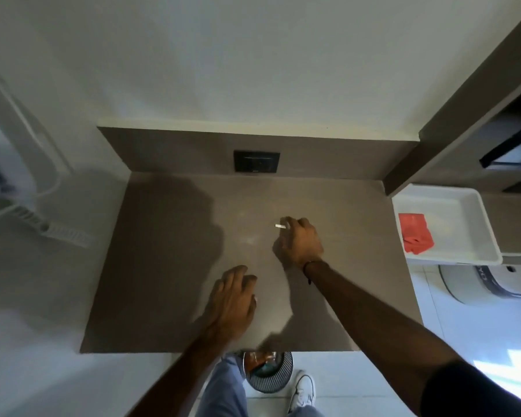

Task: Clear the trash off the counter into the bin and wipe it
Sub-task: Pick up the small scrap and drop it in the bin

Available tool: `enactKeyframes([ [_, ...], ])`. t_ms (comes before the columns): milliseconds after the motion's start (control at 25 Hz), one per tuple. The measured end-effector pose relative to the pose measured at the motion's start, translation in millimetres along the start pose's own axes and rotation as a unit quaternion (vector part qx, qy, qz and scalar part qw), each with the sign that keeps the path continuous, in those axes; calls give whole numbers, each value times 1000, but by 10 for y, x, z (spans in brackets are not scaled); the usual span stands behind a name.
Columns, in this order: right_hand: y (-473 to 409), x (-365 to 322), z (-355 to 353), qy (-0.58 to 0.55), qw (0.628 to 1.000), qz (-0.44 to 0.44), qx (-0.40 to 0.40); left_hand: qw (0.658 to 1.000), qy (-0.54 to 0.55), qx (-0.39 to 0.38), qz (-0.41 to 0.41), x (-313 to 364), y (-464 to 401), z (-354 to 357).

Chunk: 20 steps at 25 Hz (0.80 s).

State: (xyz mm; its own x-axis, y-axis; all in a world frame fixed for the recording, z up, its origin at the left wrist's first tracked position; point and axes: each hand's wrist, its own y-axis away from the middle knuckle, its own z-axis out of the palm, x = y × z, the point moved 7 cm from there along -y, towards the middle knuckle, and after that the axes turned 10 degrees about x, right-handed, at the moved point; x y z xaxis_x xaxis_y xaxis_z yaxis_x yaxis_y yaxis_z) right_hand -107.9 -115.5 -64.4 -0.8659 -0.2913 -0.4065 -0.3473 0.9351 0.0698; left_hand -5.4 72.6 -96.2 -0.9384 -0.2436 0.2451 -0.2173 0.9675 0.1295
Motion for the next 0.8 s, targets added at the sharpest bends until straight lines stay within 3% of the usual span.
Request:
enactKeyframes([
  [200,-363,-64,258,102,994,-25,-14,998,-15,-7,57,-113,-8,41],
  [360,-162,35,247,109,994,-23,-16,997,-36,-6,74,-88,126,3],
  [480,333,128,203,70,997,-26,-20,996,-48,-4,77,-80,329,71],
  [680,1588,372,35,-88,995,-5,46,995,-57,-13,82,4,727,305],
  [800,2305,605,209,-136,990,-27,24,992,-94,-11,80,5,785,392],
])
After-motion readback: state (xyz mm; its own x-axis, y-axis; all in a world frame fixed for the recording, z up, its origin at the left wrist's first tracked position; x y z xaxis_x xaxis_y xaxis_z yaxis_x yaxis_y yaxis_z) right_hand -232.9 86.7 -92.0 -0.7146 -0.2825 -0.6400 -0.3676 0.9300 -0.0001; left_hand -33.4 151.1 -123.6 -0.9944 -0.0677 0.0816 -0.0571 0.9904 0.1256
